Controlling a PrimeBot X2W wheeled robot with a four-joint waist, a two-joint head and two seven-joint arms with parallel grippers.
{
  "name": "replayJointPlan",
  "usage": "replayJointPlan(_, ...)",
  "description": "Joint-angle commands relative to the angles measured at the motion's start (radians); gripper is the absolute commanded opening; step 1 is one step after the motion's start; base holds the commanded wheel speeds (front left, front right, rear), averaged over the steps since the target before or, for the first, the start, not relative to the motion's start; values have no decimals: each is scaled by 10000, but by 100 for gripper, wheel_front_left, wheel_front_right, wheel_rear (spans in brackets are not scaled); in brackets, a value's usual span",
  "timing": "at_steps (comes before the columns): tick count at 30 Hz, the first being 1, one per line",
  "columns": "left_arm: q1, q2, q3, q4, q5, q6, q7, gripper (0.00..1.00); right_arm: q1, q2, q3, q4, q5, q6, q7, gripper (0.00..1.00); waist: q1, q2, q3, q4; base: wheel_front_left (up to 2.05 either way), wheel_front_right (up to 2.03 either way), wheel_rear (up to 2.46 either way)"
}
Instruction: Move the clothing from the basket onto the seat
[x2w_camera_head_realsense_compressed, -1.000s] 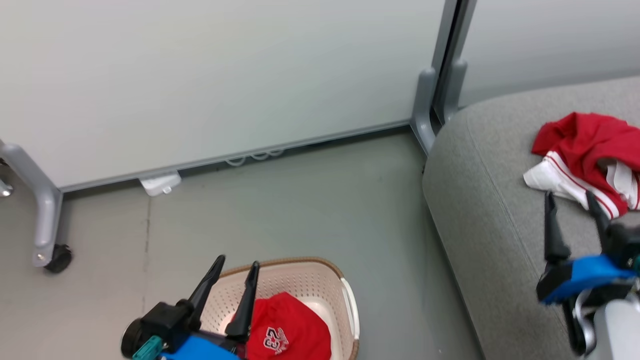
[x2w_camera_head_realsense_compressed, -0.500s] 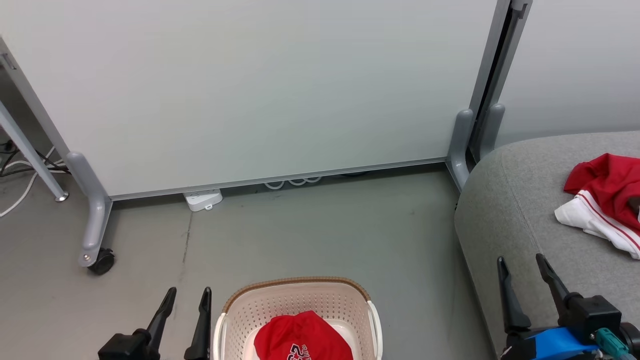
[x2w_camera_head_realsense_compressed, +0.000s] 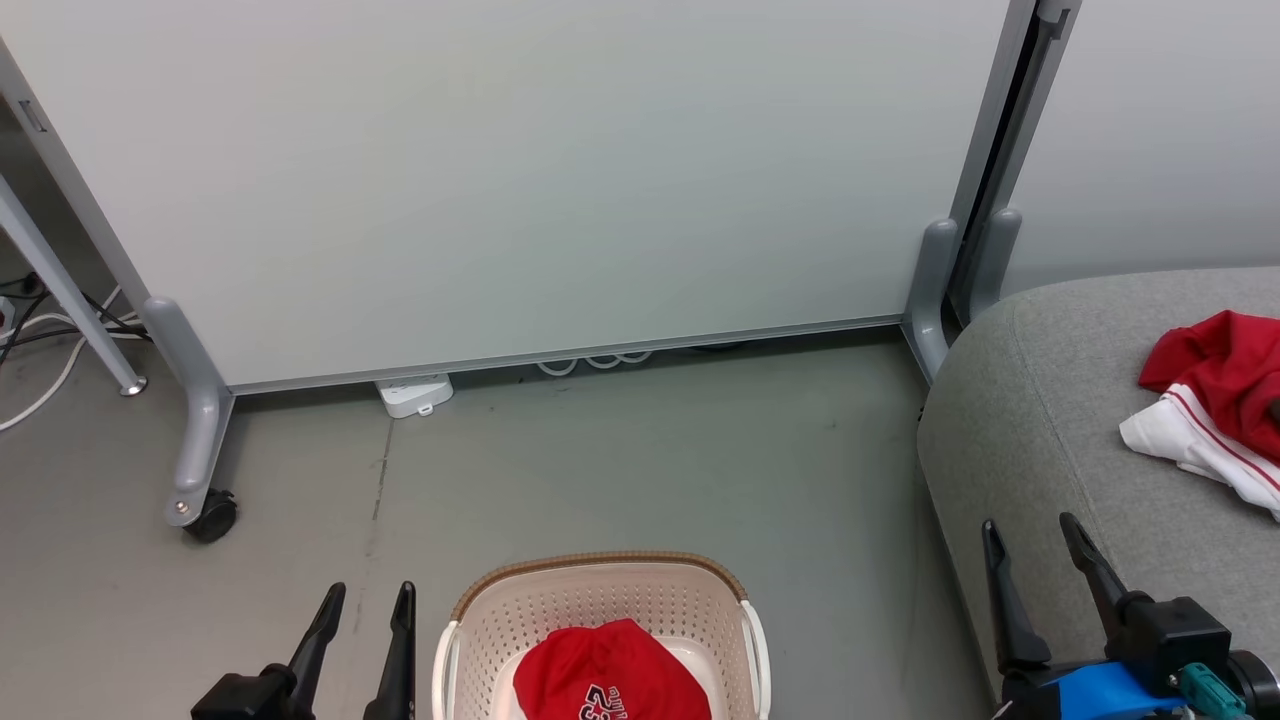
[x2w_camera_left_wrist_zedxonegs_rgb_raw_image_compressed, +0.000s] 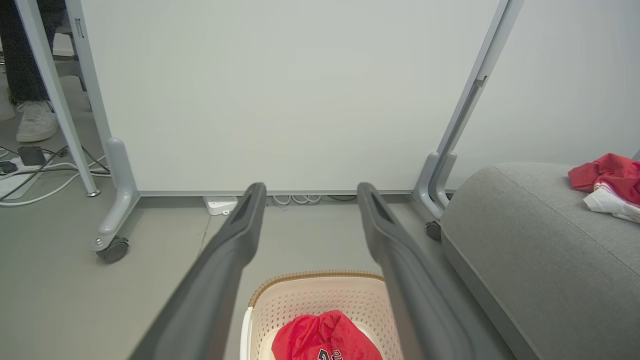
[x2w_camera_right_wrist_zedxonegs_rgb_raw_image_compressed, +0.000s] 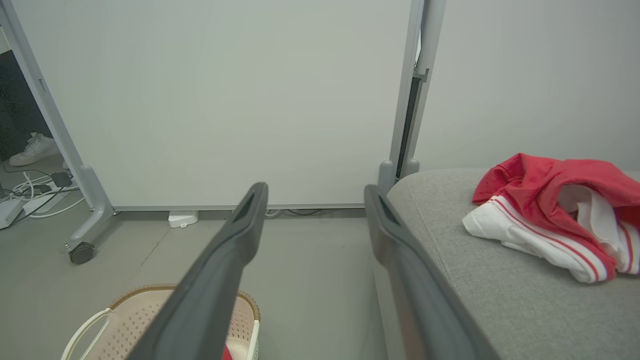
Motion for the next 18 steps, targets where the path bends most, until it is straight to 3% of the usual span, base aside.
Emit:
replayJointPlan(1, 21, 4, 25, 3, 45, -13, -31, 100, 124, 47, 3, -6, -63, -10, 28, 100, 0, 0, 13, 12, 0, 0, 0)
replayJointPlan(18, -130, 87, -140, -68, -53, -13, -31, 100, -215, 61, 161, 101, 178, -10, -67, 100, 0, 0, 434, -89, 0, 0, 0)
